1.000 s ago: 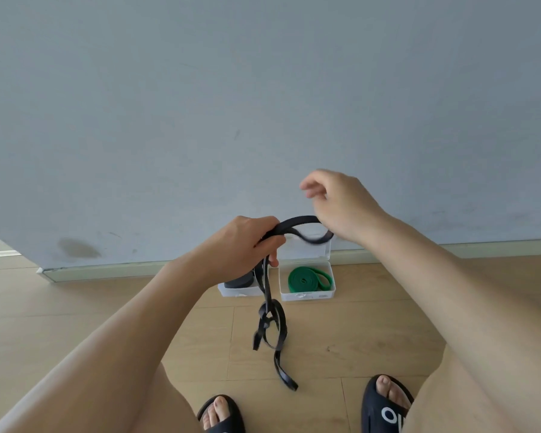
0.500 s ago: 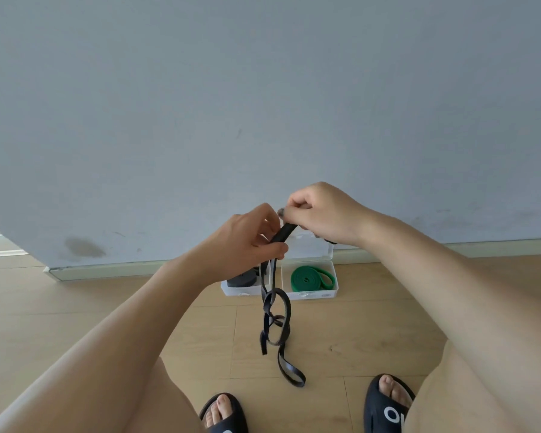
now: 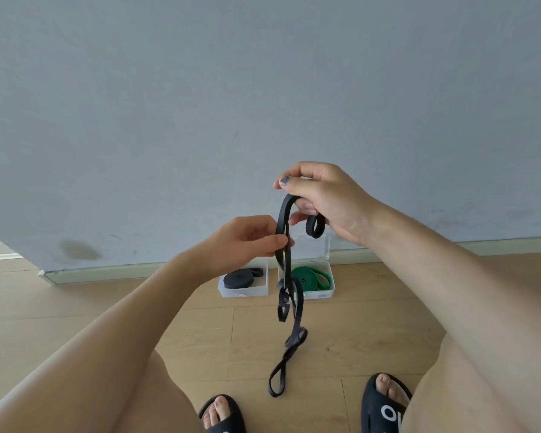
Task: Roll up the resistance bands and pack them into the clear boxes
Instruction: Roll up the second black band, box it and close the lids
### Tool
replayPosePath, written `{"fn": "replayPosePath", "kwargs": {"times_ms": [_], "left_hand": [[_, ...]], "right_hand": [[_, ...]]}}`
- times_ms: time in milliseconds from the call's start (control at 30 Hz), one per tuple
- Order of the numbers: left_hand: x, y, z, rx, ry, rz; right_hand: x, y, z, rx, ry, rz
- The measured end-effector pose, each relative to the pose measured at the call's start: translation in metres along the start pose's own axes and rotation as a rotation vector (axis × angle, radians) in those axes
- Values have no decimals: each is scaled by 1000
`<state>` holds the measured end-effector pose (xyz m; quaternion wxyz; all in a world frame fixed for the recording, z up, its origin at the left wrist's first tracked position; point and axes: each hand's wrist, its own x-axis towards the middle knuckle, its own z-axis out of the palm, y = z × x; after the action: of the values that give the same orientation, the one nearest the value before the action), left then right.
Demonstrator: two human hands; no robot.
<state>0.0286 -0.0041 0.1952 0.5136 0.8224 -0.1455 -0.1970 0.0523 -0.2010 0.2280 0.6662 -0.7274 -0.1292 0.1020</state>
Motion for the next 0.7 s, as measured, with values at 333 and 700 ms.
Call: {"fn": "replayPosePath", "kwargs": {"times_ms": [333, 700], "left_hand": [[4, 4, 2, -333, -14, 12], [2, 8, -1, -271, 122, 92]], "right_hand": [[-2, -12, -18, 194, 124, -43], [-2, -4, -36, 82, 143, 19]]}}
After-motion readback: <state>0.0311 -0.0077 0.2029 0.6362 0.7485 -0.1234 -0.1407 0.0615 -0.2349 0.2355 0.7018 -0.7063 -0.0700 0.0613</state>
